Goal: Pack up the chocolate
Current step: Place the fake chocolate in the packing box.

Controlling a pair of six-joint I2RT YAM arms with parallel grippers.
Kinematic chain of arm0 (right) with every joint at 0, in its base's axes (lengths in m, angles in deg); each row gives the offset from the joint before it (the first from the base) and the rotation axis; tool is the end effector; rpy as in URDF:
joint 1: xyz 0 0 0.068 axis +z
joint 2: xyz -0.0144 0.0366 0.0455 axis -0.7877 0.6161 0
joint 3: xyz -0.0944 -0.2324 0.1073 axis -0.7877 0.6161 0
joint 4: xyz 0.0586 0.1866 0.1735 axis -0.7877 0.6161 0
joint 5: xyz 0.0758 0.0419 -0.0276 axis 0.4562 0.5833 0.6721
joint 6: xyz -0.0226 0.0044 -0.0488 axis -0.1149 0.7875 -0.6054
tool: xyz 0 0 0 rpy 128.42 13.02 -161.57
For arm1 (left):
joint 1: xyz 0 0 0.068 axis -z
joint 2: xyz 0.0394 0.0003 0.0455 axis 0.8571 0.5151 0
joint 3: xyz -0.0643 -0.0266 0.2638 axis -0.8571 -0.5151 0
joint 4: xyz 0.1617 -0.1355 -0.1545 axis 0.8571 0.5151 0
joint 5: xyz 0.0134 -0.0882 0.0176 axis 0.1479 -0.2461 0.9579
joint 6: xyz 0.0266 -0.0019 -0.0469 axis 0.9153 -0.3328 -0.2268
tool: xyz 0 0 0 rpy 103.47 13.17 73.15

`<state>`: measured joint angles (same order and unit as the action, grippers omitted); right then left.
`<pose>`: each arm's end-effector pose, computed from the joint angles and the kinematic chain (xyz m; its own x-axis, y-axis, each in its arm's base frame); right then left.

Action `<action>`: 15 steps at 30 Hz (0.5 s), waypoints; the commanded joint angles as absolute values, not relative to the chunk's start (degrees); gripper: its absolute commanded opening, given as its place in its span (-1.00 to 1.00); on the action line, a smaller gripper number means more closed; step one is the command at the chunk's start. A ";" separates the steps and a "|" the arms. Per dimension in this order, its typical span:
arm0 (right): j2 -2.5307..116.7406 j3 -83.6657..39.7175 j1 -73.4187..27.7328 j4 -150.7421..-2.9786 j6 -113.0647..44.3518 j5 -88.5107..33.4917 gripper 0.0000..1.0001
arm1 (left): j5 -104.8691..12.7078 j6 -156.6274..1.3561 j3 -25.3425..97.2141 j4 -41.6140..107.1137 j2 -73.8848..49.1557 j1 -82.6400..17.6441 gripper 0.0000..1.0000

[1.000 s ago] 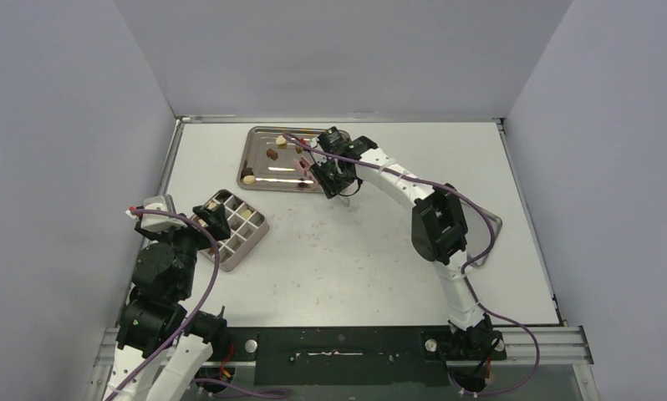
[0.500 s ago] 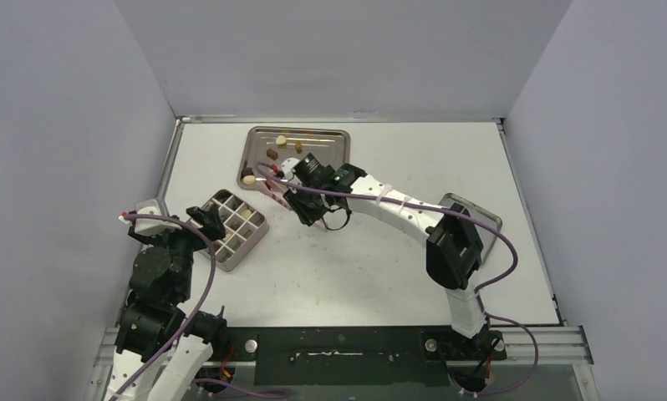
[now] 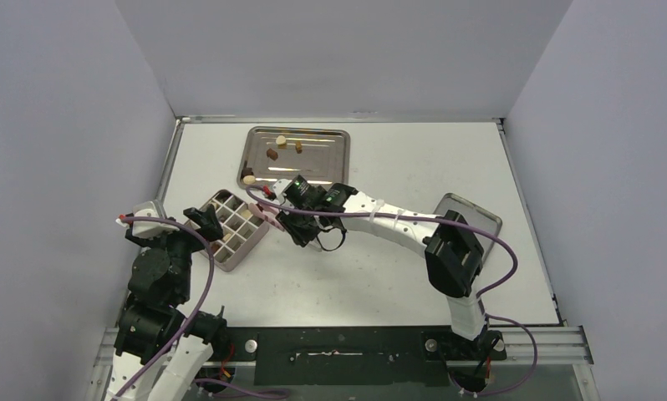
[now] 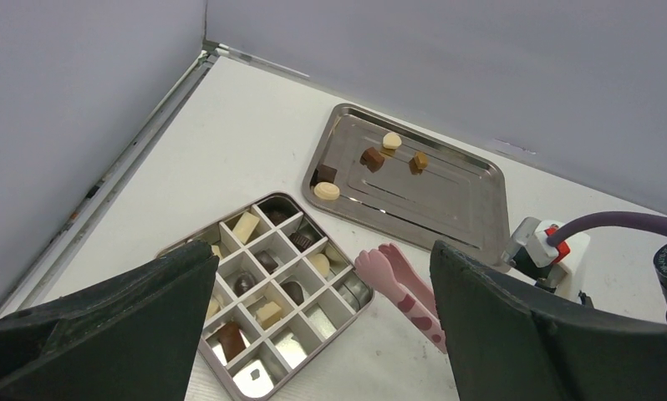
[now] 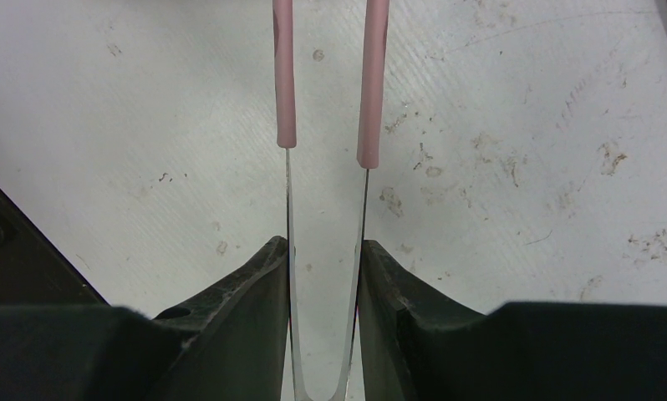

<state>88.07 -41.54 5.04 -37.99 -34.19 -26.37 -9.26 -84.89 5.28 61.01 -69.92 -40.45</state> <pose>0.2304 0.3648 0.2538 -0.5561 -0.6359 -0.5352 -0.8135 0.5485 0.1935 0.0758 -0.0075 0.3432 0.0168 -0.3048 -0.9523 -0.1774 0.9364 -0.3028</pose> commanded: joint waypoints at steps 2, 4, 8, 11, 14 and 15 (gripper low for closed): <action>85.46 -41.09 5.84 -40.75 -33.67 -26.63 -0.72 | -8.68 -84.52 7.68 60.06 -70.02 -40.89 0.95; 85.89 -41.09 6.11 -40.38 -34.02 -27.03 -0.70 | -8.68 -84.51 7.69 60.00 -69.94 -40.89 0.95; 86.45 -41.36 6.13 -40.78 -34.45 -27.06 -0.66 | -8.86 -84.51 7.61 59.86 -69.82 -40.89 0.95; 87.10 -42.22 6.08 -40.85 -34.75 -27.14 -0.61 | -9.06 -84.44 7.60 59.82 -69.80 -40.89 0.95; 88.09 -43.30 6.04 -40.30 -34.88 -27.42 -0.56 | -9.19 -84.43 7.58 59.97 -69.69 -40.89 0.95; 88.30 -43.43 6.05 -40.28 -34.80 -27.66 -0.54 | -9.23 -84.49 7.62 59.99 -69.69 -40.89 0.95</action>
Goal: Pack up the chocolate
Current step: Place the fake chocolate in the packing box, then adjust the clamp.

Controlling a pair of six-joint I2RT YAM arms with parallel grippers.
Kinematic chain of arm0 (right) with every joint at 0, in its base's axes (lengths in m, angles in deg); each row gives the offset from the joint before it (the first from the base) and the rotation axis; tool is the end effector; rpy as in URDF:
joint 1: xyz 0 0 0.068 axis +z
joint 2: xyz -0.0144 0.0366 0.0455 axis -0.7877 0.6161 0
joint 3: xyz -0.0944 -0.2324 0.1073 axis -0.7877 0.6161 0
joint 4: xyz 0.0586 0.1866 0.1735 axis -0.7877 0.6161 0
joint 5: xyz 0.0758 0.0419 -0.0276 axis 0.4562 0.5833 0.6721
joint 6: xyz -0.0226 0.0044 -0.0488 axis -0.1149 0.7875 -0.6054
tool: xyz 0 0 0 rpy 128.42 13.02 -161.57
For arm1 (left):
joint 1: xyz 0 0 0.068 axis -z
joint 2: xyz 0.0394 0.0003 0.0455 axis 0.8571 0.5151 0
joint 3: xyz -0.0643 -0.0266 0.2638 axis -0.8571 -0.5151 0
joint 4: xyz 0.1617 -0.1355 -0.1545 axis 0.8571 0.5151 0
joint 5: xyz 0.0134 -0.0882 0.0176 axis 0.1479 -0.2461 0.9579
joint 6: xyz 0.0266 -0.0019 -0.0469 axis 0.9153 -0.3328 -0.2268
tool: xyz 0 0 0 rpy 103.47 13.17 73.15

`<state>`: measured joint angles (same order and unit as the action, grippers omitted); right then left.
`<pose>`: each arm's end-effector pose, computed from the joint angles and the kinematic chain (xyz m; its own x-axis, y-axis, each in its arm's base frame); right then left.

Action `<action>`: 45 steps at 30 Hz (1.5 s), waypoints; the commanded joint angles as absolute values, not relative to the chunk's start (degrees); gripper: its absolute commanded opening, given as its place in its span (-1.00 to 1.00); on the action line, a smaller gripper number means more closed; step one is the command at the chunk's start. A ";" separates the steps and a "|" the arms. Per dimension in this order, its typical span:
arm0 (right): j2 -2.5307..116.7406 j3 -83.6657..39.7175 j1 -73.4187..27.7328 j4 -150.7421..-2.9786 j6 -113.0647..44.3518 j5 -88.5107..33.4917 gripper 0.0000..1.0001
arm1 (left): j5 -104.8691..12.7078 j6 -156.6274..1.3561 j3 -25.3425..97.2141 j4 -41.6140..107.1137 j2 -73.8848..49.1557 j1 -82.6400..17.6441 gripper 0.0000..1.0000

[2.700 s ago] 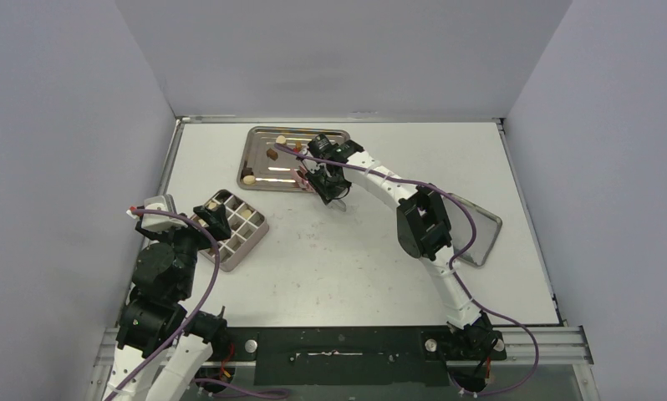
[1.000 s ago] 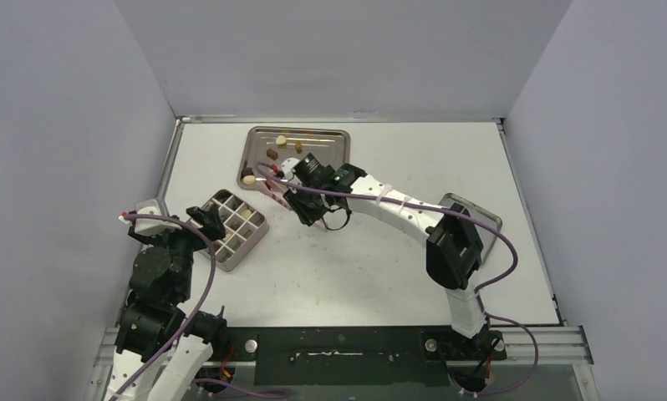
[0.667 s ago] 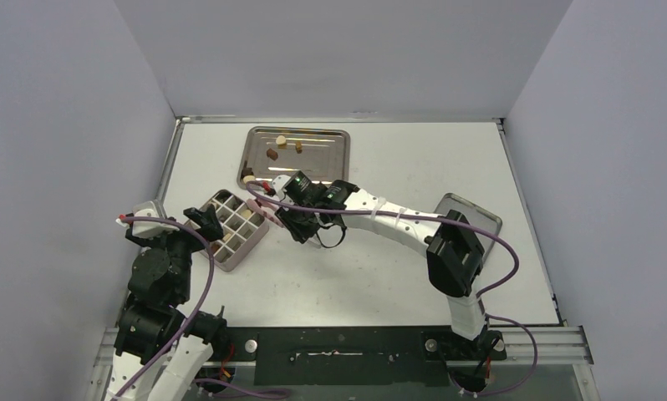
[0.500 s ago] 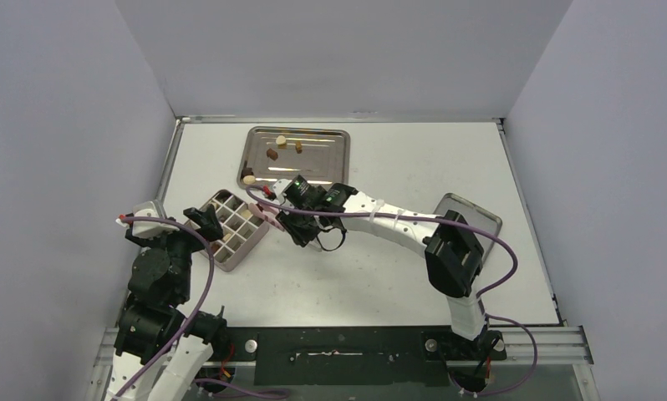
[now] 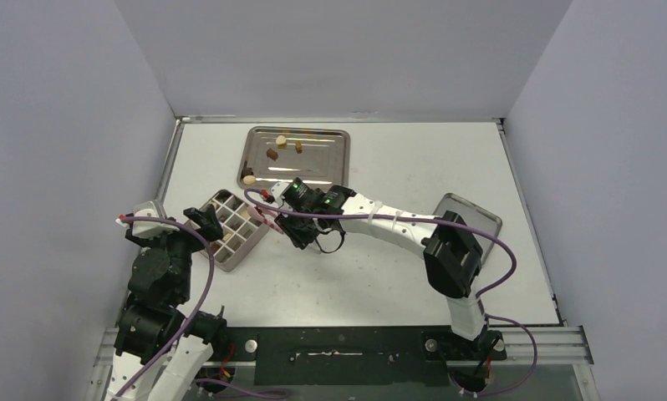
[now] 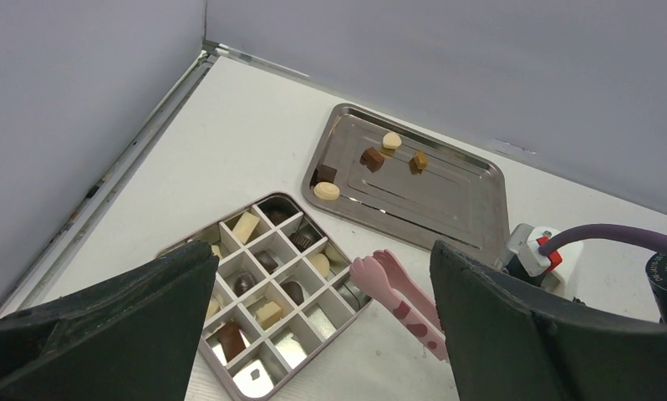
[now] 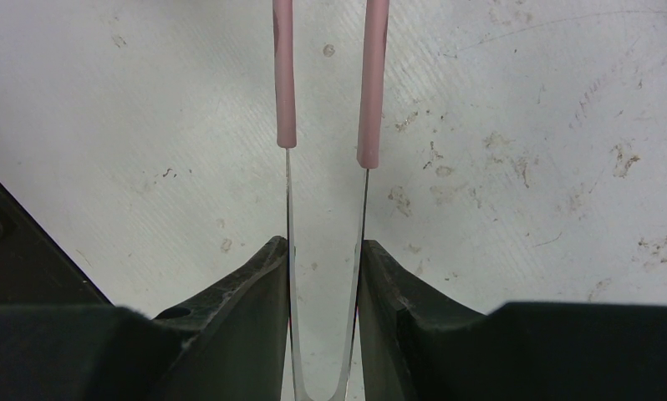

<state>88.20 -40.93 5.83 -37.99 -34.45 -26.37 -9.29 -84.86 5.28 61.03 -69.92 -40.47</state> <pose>0.2249 0.3673 0.2495 -0.5472 -0.6518 -0.5252 -0.8221 0.5364 0.1908 0.0758 -0.0075 0.3431 0.0163 -0.3042 -0.9525 -0.1774 0.9366 -0.3022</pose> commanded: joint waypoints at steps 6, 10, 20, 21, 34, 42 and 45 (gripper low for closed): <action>88.61 -43.74 5.79 -39.86 -34.78 -28.20 -0.40 | -9.35 -84.51 7.61 59.90 -69.58 -40.89 0.95; 88.60 -44.02 5.84 -40.14 -34.81 -27.90 -0.38 | -9.35 -84.51 7.56 59.81 -69.67 -40.89 0.95; 89.19 -44.50 5.88 -40.10 -34.65 -27.77 -0.29 | -9.25 -84.51 7.57 59.99 -69.75 -40.89 0.95; 89.14 -44.56 5.86 -40.10 -34.71 -27.77 -0.28 | -9.28 -84.51 7.62 59.99 -69.75 -40.89 0.95; 85.11 -46.32 1.77 -40.22 -36.34 -28.73 -0.34 | -13.46 -88.68 6.94 60.04 -67.05 -40.86 0.95; 78.20 -42.53 0.33 -44.71 -38.69 -26.12 -0.34 | -21.45 -100.25 9.82 54.42 -57.00 -40.83 0.87; 76.55 -41.93 0.37 -45.24 -39.14 -25.47 -0.35 | -23.22 -102.69 11.61 50.73 -52.40 -40.88 0.78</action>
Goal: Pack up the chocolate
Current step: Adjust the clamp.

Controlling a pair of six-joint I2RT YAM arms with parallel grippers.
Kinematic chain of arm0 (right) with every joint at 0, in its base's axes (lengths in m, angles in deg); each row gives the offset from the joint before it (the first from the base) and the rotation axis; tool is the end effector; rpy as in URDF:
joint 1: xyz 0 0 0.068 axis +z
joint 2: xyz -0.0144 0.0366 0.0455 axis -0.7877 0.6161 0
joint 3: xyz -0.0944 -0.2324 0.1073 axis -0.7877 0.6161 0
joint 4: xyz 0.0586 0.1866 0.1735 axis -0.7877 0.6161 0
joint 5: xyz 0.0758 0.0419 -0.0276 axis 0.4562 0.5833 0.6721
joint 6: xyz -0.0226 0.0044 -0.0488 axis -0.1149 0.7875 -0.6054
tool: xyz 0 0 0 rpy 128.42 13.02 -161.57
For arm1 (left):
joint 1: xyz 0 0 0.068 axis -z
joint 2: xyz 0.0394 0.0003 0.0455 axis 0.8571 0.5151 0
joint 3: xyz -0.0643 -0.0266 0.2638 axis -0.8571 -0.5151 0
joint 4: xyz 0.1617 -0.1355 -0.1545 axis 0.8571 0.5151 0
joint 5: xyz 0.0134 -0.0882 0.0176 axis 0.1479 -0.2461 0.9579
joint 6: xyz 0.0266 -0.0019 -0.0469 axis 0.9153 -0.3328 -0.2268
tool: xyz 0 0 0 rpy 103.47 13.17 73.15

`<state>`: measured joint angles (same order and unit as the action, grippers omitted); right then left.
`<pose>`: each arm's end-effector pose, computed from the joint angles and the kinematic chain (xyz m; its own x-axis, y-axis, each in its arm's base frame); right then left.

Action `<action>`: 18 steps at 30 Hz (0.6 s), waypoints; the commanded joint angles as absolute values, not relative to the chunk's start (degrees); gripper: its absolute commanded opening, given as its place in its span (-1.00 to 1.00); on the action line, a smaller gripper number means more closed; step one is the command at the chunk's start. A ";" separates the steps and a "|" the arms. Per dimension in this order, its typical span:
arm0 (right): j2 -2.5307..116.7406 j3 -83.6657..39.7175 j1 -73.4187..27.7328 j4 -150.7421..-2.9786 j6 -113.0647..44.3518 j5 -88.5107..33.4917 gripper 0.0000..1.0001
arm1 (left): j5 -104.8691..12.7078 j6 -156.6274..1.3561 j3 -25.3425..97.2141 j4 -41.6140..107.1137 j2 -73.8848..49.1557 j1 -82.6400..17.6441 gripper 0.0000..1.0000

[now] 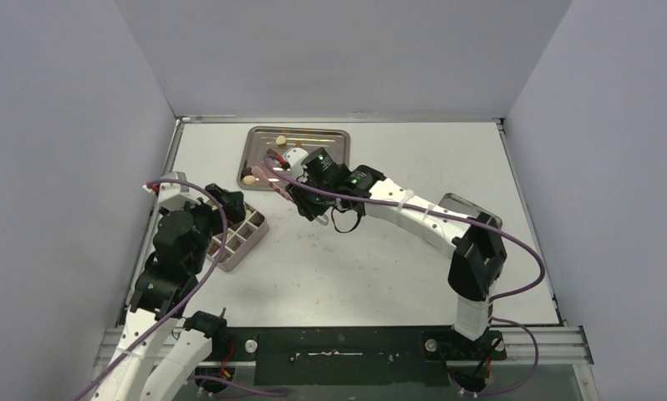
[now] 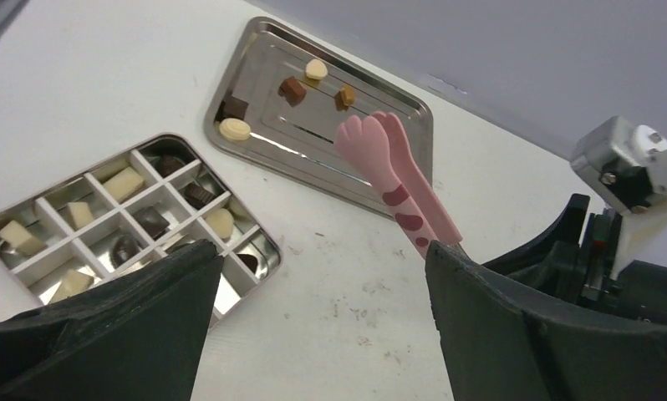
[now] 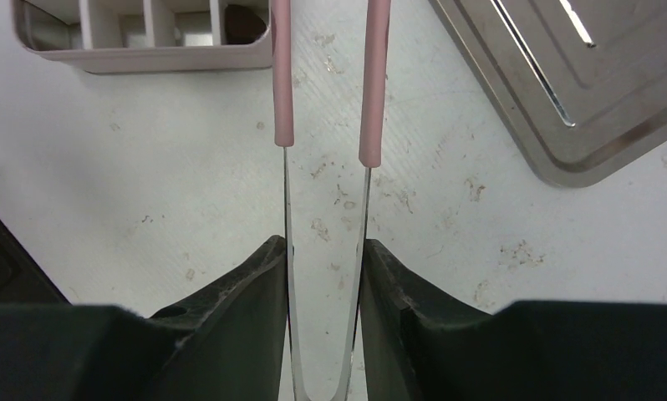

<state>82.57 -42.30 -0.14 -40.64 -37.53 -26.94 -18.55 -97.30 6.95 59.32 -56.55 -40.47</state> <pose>0.2561 0.3340 0.3001 -0.5072 -0.5435 -0.6689 -0.8073 0.5714 0.1479 0.1237 -0.0291 0.3366 -0.1728 -0.4585 -0.8717 -0.1112 0.8885 -0.4453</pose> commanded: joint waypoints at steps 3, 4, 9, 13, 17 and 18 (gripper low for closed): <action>74.94 -40.52 0.54 -46.43 -39.32 -24.63 -0.35 | -24.13 -103.82 12.93 48.57 -47.62 -40.89 0.74; 74.35 -39.95 0.53 -47.11 -39.32 -24.49 -0.35 | -24.54 -104.08 13.04 47.66 -46.05 -40.89 0.72; 72.56 -38.73 0.85 -47.79 -40.03 -22.77 -0.35 | -28.15 -103.79 12.73 42.30 -38.09 -40.98 0.72; 71.71 -38.91 0.86 -47.73 -40.53 -22.93 -0.35 | -29.33 -101.38 13.10 41.21 -32.47 -41.11 0.72; 70.74 -39.45 0.75 -48.48 -40.73 -24.50 -0.34 | -27.67 -99.07 13.55 42.47 -27.81 -41.59 0.68; 70.49 -39.59 0.70 -48.66 -40.73 -25.32 -0.35 | -26.81 -98.58 14.84 45.43 -26.43 -41.74 0.67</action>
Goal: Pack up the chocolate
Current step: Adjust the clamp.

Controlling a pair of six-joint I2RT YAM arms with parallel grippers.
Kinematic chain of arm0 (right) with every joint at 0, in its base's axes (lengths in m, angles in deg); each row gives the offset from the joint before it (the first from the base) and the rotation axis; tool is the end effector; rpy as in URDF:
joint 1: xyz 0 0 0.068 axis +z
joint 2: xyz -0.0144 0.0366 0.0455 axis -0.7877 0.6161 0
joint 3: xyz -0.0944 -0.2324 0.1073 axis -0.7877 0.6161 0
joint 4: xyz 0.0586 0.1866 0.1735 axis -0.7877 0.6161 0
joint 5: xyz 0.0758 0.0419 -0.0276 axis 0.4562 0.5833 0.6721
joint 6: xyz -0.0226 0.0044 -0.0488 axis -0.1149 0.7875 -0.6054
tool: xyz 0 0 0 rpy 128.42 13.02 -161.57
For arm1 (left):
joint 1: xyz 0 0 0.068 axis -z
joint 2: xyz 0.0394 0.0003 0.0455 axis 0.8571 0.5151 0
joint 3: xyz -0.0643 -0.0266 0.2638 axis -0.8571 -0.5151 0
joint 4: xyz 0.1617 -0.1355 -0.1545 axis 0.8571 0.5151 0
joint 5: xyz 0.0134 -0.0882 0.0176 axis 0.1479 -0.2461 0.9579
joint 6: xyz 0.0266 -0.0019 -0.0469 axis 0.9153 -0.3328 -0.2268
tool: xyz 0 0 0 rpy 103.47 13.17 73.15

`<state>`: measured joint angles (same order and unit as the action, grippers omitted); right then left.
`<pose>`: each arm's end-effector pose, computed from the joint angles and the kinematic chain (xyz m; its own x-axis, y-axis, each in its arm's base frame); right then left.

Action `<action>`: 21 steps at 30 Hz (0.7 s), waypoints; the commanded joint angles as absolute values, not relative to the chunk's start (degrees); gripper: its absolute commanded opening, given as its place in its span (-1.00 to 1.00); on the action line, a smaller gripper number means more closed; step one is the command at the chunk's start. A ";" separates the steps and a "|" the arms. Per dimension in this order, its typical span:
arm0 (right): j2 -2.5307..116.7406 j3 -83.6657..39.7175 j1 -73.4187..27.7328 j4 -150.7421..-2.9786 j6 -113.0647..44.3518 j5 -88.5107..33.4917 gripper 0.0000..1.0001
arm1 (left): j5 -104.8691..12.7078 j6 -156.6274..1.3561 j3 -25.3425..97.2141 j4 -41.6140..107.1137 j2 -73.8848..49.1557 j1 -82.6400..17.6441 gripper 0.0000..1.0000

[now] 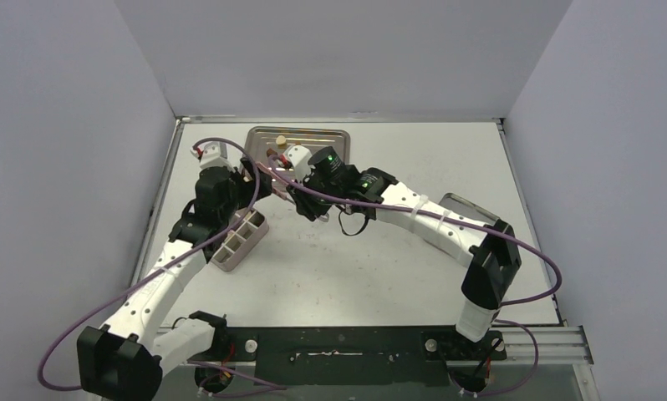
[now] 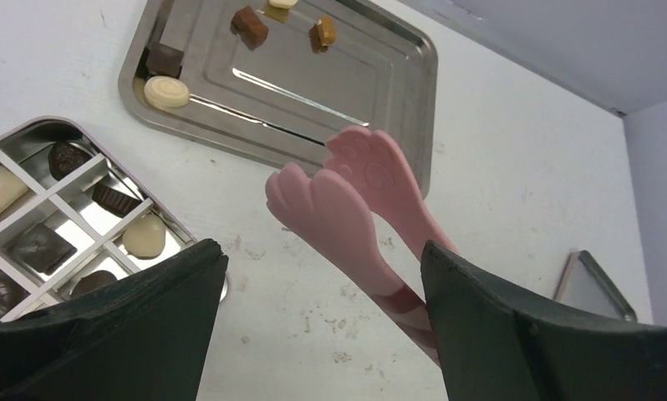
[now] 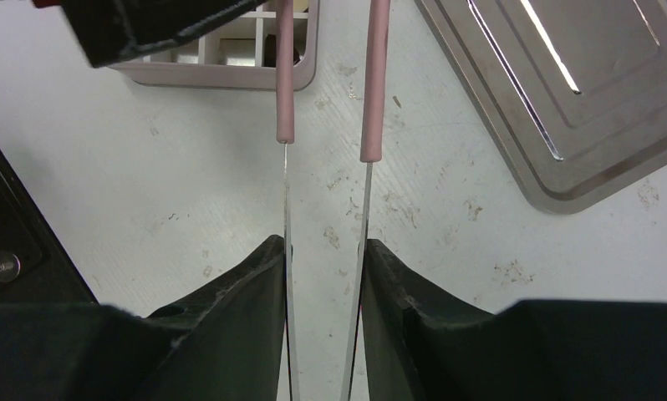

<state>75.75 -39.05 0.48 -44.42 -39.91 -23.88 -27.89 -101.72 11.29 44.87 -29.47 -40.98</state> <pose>0.2373 0.3201 0.3333 -0.4112 -0.4995 -0.7625 -0.8598 0.4902 0.1426 0.2255 -0.0669 0.3126 -0.3627 -0.4860 -0.7952 -0.0738 0.8656 -0.4953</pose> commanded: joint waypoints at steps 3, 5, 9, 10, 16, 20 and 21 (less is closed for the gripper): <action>69.85 -39.50 -0.20 -49.93 -39.90 -27.03 -0.37 | -26.71 -97.62 19.49 55.79 -21.33 -42.82 0.67; 69.89 -39.14 -0.83 -51.02 -39.68 -26.85 -0.37 | -28.99 -97.02 20.18 57.52 -19.10 -43.58 0.67; 70.99 -38.43 -2.42 -53.65 -39.46 -27.06 -0.35 | -32.38 -96.65 19.07 56.89 -19.08 -44.68 0.61; 71.52 -38.37 -2.92 -54.17 -39.35 -27.06 -0.35 | -32.59 -96.31 18.91 56.42 -19.74 -44.98 0.60; 77.10 -41.88 -6.65 -54.88 -40.61 -29.40 -0.37 | -33.00 -94.13 20.67 56.89 -25.75 -47.04 0.66; 84.33 -47.31 -9.37 -53.14 -42.17 -32.58 -0.36 | -34.12 -92.75 18.48 54.53 -32.44 -46.96 0.69; 86.20 -48.85 -9.91 -52.70 -42.41 -33.39 -0.35 | -34.45 -92.69 17.50 53.96 -34.04 -46.97 0.69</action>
